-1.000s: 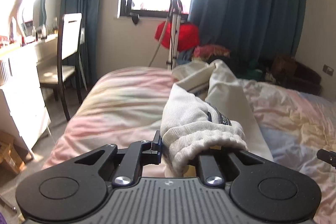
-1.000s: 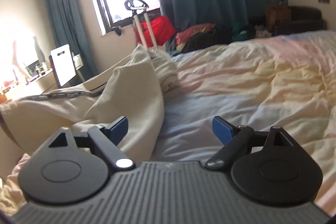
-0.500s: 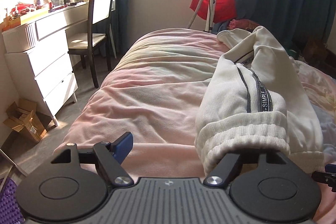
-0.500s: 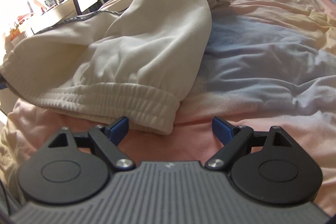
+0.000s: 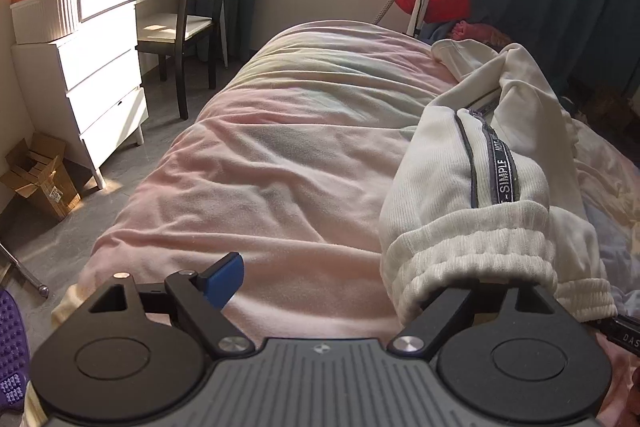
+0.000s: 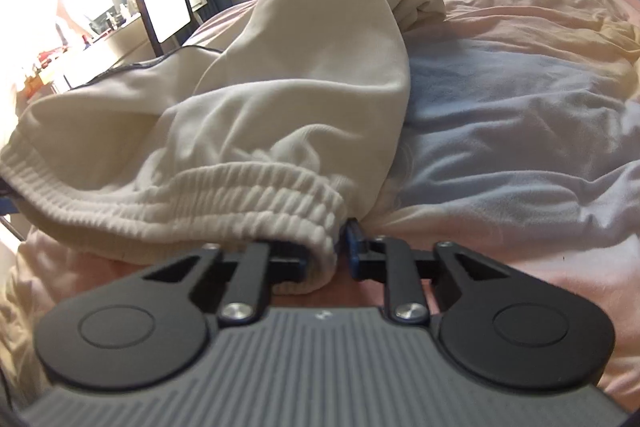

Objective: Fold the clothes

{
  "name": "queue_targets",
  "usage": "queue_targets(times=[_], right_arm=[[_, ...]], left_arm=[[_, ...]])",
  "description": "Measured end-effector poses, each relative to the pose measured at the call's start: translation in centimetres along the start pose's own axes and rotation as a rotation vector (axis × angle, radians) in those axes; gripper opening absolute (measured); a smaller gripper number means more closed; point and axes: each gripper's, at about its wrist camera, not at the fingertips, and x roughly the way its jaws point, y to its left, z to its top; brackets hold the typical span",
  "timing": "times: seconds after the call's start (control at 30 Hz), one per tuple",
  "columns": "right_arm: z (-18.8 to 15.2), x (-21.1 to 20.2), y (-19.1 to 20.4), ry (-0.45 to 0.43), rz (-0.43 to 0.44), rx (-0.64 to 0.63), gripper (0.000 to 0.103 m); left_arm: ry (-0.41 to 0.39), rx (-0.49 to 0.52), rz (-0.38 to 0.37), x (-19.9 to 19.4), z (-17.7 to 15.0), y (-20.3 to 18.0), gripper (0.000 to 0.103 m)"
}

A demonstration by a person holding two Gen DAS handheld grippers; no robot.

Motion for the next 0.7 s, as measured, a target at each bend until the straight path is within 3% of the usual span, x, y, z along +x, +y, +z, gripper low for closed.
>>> queue_targets(times=[0.1, 0.17, 0.23, 0.3, 0.37, 0.5, 0.57, 0.67, 0.7], right_arm=[[0.7, -1.4, 0.3, -0.056, 0.008, 0.002, 0.012], [1.2, -2.7, 0.4, -0.100, 0.016, 0.015, 0.012], [1.7, -4.0, 0.6, -0.141, 0.023, 0.026, 0.012], [2.0, -4.8, 0.7, -0.162, 0.021, 0.024, 0.012], [1.9, -5.0, 0.6, -0.160, -0.001, 0.019, 0.012], [1.3, -4.6, -0.3, -0.090, -0.031, 0.044, 0.013], [0.9, -4.5, -0.4, -0.066, -0.044, 0.037, 0.013], [0.7, -4.8, -0.1, -0.071, -0.054, 0.027, 0.013], [0.8, -4.8, 0.0, -0.072, -0.054, 0.023, 0.013]], left_arm=[[0.119, 0.127, -0.107, 1.4, -0.7, -2.8, 0.092], [0.183, 0.256, -0.137, 2.0, -1.6, -5.2, 0.093], [0.194, 0.401, -0.131, 2.2, -2.7, -7.9, 0.099], [0.166, 0.470, -0.131, 1.7, -3.3, -9.3, 0.099], [0.122, 0.458, -0.149, 0.9, -3.3, -9.3, 0.099], [0.031, 0.332, -0.171, -0.8, -2.4, -7.6, 0.099], [-0.023, 0.246, -0.250, -1.9, -1.9, -6.5, 0.100], [-0.097, 0.124, -0.438, -3.5, -1.3, -4.9, 0.103], [-0.103, 0.100, -0.451, -3.6, -1.0, -4.7, 0.103]])
